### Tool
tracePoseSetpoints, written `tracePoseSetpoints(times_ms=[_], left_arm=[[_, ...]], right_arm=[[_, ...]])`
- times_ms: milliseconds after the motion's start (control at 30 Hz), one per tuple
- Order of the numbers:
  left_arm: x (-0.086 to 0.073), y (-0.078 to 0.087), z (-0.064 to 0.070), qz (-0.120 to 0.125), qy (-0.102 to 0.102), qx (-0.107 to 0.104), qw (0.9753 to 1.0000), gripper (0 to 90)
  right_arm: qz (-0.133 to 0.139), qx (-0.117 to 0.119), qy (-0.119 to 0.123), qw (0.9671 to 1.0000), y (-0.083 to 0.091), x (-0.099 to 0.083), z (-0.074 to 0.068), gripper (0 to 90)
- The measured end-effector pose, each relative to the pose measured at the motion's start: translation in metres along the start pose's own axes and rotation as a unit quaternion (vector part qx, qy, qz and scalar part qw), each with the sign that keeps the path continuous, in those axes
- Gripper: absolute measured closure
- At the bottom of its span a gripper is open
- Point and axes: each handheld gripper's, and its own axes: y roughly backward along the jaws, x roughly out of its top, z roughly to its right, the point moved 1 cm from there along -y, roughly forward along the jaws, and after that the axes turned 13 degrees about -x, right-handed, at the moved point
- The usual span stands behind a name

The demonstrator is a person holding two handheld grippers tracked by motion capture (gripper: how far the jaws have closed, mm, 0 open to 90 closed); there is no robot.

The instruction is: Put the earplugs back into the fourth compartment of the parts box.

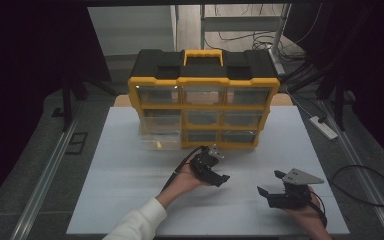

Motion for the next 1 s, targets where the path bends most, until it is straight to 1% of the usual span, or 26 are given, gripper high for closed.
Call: tracePoseSetpoints(times_ms=[167, 200, 233, 267, 367, 467, 500, 600, 667, 700, 733, 800, 867, 900, 933, 967, 1000], left_arm=[[-0.002, -0.006, 0.001, -0.008, 0.002, -0.001, 1.0000, 25.2], [-0.003, -0.010, 0.001, -0.015, 0.001, 0.000, 0.9999, 25.2], [-0.003, -0.010, 0.001, -0.015, 0.001, 0.000, 0.9999, 25.2], [-0.004, -0.014, 0.003, -0.029, -0.010, 0.005, 0.9995, 25.2], [-0.005, -0.017, 0.005, -0.032, -0.011, 0.003, 0.9994, 25.5], [-0.006, -0.021, 0.007, -0.035, -0.012, -0.003, 0.9993, 29.4], [-0.007, -0.022, 0.007, -0.039, -0.017, -0.002, 0.9991, 31.1], [-0.008, -0.024, 0.010, -0.043, -0.021, 0.002, 0.9989, 36.0], [-0.009, -0.025, 0.011, -0.054, -0.033, 0.004, 0.9980, 39.9], [-0.009, -0.025, 0.011, -0.054, -0.033, 0.004, 0.9980, 42.3], [-0.009, -0.025, 0.012, -0.057, -0.035, 0.006, 0.9977, 42.3], [-0.009, -0.025, 0.012, -0.057, -0.035, 0.007, 0.9977, 49.7], [-0.009, -0.024, 0.011, -0.056, -0.033, 0.006, 0.9979, 53.8], [-0.009, -0.024, 0.011, -0.056, -0.033, 0.006, 0.9979, 57.4], [-0.009, -0.023, 0.011, -0.053, -0.032, 0.005, 0.9981, 57.4], [-0.010, -0.023, 0.011, -0.053, -0.032, 0.002, 0.9981, 63.7], [-0.010, -0.022, 0.011, -0.053, -0.032, 0.000, 0.9981, 74.7]], right_arm=[[-0.001, 0.000, 0.002, 1.0000, 0.000, 0.000, 0.000, 14.6], [-0.001, 0.000, 0.002, 1.0000, 0.000, 0.000, 0.000, 14.6], [-0.001, 0.000, 0.002, 1.0000, 0.000, 0.000, 0.000, 14.6], [-0.002, -0.001, 0.003, 1.0000, 0.000, 0.000, -0.001, 14.6], [-0.002, 0.000, 0.003, 1.0000, -0.001, 0.000, -0.001, 14.6], [-0.003, 0.000, 0.003, 1.0000, -0.001, 0.000, -0.001, 14.6], [-0.003, 0.000, 0.003, 1.0000, -0.001, 0.000, -0.001, 14.6], [-0.004, 0.000, 0.003, 1.0000, -0.001, -0.001, -0.001, 14.6], [-0.004, -0.001, 0.003, 1.0000, -0.001, -0.001, -0.001, 14.6], [-0.004, -0.001, 0.003, 1.0000, -0.001, -0.001, -0.001, 14.6], [-0.004, -0.001, 0.003, 1.0000, -0.001, -0.001, -0.001, 14.6], [-0.006, -0.002, 0.004, 1.0000, -0.001, -0.001, -0.001, 14.6], [-0.006, -0.002, 0.003, 1.0000, -0.001, -0.001, -0.001, 14.6], [-0.006, -0.002, 0.003, 1.0000, -0.001, -0.001, -0.001, 14.6], [-0.006, -0.002, 0.003, 1.0000, -0.001, -0.001, -0.001, 14.6], [-0.006, -0.002, 0.003, 1.0000, -0.001, -0.001, -0.001, 14.6], [-0.006, -0.003, 0.003, 1.0000, -0.001, -0.001, -0.001, 14.6]])
